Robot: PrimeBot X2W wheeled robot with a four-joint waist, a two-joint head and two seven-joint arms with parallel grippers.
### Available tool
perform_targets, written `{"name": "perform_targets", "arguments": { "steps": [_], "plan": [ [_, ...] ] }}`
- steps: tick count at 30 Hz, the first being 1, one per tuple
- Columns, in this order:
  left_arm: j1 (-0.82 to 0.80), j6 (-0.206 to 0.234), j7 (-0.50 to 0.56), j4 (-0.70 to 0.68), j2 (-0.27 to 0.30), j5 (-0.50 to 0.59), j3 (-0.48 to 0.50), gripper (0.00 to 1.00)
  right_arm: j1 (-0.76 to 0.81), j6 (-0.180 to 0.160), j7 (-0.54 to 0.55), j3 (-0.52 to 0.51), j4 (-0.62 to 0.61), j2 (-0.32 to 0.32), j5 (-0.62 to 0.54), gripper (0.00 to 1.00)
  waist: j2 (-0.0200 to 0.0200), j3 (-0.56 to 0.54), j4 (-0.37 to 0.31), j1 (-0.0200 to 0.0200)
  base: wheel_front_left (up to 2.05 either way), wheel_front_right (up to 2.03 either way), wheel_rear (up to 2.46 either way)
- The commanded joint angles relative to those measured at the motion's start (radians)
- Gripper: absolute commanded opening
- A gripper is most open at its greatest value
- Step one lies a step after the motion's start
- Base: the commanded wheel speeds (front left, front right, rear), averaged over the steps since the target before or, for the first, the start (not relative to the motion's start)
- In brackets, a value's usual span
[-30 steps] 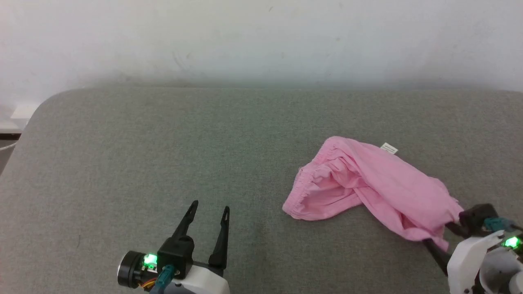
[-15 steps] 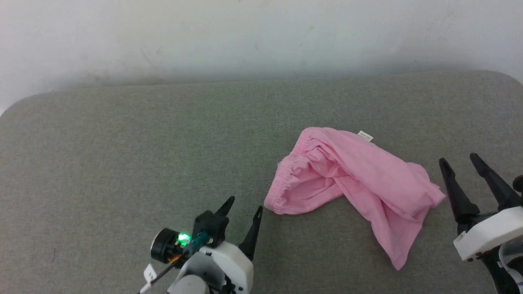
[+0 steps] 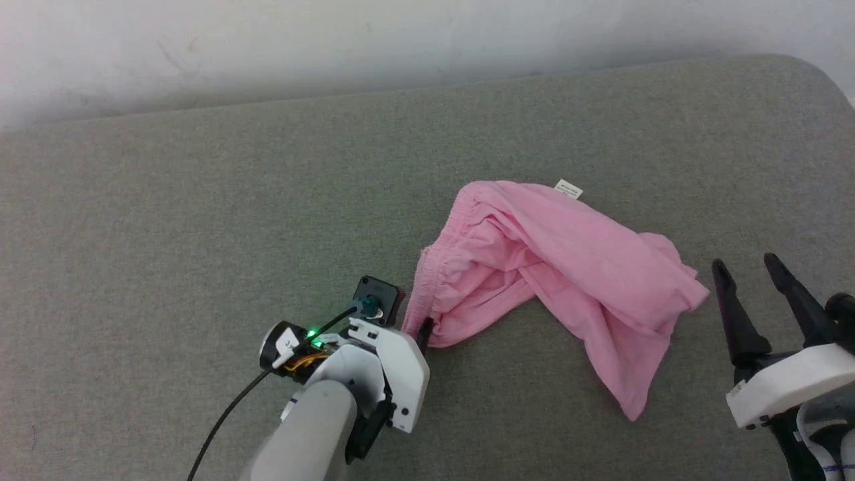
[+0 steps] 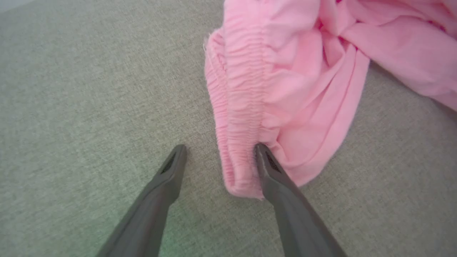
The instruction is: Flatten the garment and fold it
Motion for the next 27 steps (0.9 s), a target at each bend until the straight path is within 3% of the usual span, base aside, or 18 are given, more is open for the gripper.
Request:
{"name": "perform_targets", "arguments": {
  "steps": [1, 2, 3, 7, 14, 22, 26, 27],
  "plan": [
    [-0.012, 0.004, 0.006, 0.015, -0.002, -0.009, -0.002, 0.71, -0.003, -0.001, -0.003, 0.003, 0.003, 0.007, -0.007, 1.00, 0.0000, 0.013, -0.010, -0.0002, 0.00, 0.00, 0.00],
    [-0.012, 0.000, 0.004, 0.020, -0.002, -0.015, -0.003, 0.16, -0.004, -0.001, -0.004, 0.003, 0.006, 0.008, -0.009, 1.00, 0.0000, 0.013, -0.009, -0.0002, 0.00, 0.00, 0.00],
    [-0.010, -0.004, -0.001, 0.024, -0.002, -0.023, -0.002, 0.00, -0.004, -0.001, -0.004, 0.003, 0.009, 0.009, -0.012, 1.00, 0.0000, 0.012, -0.005, -0.0002, 0.00, 0.00, 0.00],
    [0.003, 0.004, -0.066, 0.010, 0.001, -0.044, 0.016, 0.00, -0.001, -0.001, -0.002, 0.007, 0.017, 0.008, -0.018, 1.00, 0.0000, -0.006, 0.021, -0.0002, 0.00, 0.00, 0.00],
    [0.105, 0.065, -0.177, -0.100, 0.032, -0.096, 0.102, 0.00, 0.024, -0.001, 0.024, 0.012, 0.026, 0.005, -0.015, 1.00, 0.0000, -0.062, 0.092, -0.0002, 0.00, 0.00, 0.00],
    [0.326, 0.138, -0.139, -0.268, 0.096, -0.147, 0.185, 0.00, 0.060, -0.001, 0.073, 0.049, 0.040, -0.001, 0.010, 1.00, 0.0000, -0.095, 0.166, -0.0002, 0.00, 0.00, 0.00],
    [0.411, 0.143, -0.112, -0.319, 0.109, -0.169, 0.192, 0.00, 0.077, -0.001, 0.097, 0.080, 0.045, -0.012, 0.049, 1.00, 0.0000, -0.102, 0.199, -0.0002, 0.00, 0.00, 0.00],
    [0.418, 0.138, -0.113, -0.323, 0.110, -0.167, 0.185, 0.39, 0.078, -0.001, 0.101, 0.091, 0.046, -0.017, 0.060, 1.00, 0.0000, -0.103, 0.207, -0.0002, 0.00, 0.00, 0.00]
  ]
}}
